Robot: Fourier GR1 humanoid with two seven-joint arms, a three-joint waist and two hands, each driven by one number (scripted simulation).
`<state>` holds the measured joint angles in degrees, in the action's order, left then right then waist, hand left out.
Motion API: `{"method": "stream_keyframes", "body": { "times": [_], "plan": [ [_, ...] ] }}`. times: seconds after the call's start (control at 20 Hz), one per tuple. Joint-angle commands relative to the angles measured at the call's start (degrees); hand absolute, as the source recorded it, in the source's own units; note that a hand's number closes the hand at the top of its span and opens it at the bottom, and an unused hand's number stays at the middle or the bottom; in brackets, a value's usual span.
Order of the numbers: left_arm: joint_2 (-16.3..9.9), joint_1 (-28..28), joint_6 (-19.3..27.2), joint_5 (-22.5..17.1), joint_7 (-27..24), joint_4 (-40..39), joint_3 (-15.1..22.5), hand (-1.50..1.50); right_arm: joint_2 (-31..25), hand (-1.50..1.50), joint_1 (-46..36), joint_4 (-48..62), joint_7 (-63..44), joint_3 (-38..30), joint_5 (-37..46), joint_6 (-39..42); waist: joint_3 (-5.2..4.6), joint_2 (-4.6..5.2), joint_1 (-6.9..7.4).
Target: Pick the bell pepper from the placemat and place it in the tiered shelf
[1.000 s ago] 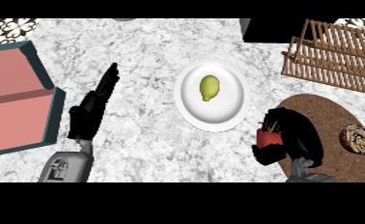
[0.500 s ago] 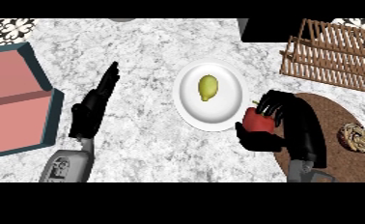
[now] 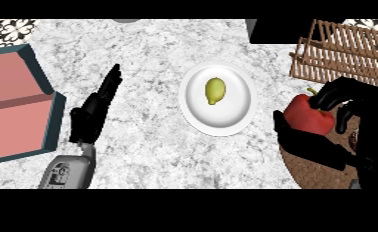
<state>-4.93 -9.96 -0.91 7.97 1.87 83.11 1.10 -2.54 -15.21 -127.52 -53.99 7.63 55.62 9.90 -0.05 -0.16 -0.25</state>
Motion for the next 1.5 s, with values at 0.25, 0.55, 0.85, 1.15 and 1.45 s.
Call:
{"method": "stream_keyframes", "body": {
  "times": [0.25,0.55,0.85,1.15,1.45],
  "plan": [
    [0.86,-0.74,0.38,1.11,0.05,-0.37,0.84,0.00,-6.75,1.50,-14.65,-1.99,-5.94,-11.76,1.97,6.56,0.02,0.10,0.08],
    [2.13,-0.27,1.61,2.38,2.23,2.41,2.33,0.00,-13.38,1.50,-22.25,4.39,-4.64,-18.05,1.69,9.49,0.03,0.05,0.31],
    [0.92,-0.20,-0.17,0.52,-0.15,-0.33,0.11,0.00,-18.39,1.50,-31.76,13.39,-3.62,-23.03,-0.03,9.13,0.01,0.11,0.50],
    [-0.65,-0.66,-1.11,0.65,-0.63,-1.26,-0.94,0.00,-24.37,1.50,-31.75,21.12,3.08,-28.09,-0.40,4.38,0.03,0.18,0.46],
    [-0.15,-2.53,-0.82,-0.06,-2.68,-4.13,-2.32,0.00,-29.61,1.50,-29.84,30.76,13.18,-30.58,-2.22,-0.62,0.03,0.33,0.35]
  ]
}}
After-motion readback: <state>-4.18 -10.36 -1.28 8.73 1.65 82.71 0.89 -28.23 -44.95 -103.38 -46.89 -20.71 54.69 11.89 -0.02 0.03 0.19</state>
